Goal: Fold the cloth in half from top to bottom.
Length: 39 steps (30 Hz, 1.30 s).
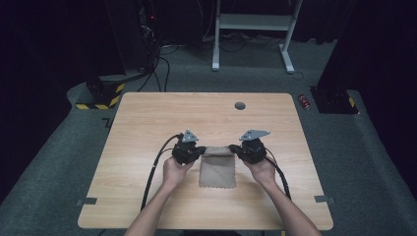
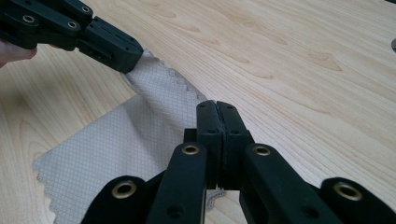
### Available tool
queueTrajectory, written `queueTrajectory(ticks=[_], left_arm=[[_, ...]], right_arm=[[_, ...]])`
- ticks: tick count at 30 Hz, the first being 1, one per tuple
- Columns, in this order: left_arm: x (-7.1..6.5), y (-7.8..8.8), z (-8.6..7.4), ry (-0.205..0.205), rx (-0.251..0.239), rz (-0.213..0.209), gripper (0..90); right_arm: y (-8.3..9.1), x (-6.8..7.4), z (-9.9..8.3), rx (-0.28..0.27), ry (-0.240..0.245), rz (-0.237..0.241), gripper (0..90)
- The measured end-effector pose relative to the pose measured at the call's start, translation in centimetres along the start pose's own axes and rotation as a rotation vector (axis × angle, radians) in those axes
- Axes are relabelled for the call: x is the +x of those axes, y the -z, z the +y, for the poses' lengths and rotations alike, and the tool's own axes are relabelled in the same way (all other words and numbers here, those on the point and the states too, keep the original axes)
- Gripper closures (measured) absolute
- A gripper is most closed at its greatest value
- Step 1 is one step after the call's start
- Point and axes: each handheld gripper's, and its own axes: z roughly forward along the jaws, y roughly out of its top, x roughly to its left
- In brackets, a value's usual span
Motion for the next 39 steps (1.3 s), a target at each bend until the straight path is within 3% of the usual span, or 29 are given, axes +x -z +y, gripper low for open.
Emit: queueTrajectory(ticks=[16, 39], left_arm=[[-0.7, 1.0, 0.1, -0.021, -0.017, -0.008, 88.6], [-1.2, 1.7, -0.9, -0.002, -0.041, -0.028, 88.6]], right_arm=[[1.1, 0.4, -0.3, -0.017, 0.006, 0.01, 89.1], [2.0, 1.5, -0.6, -0.037, 0.022, 0.027, 89.0]])
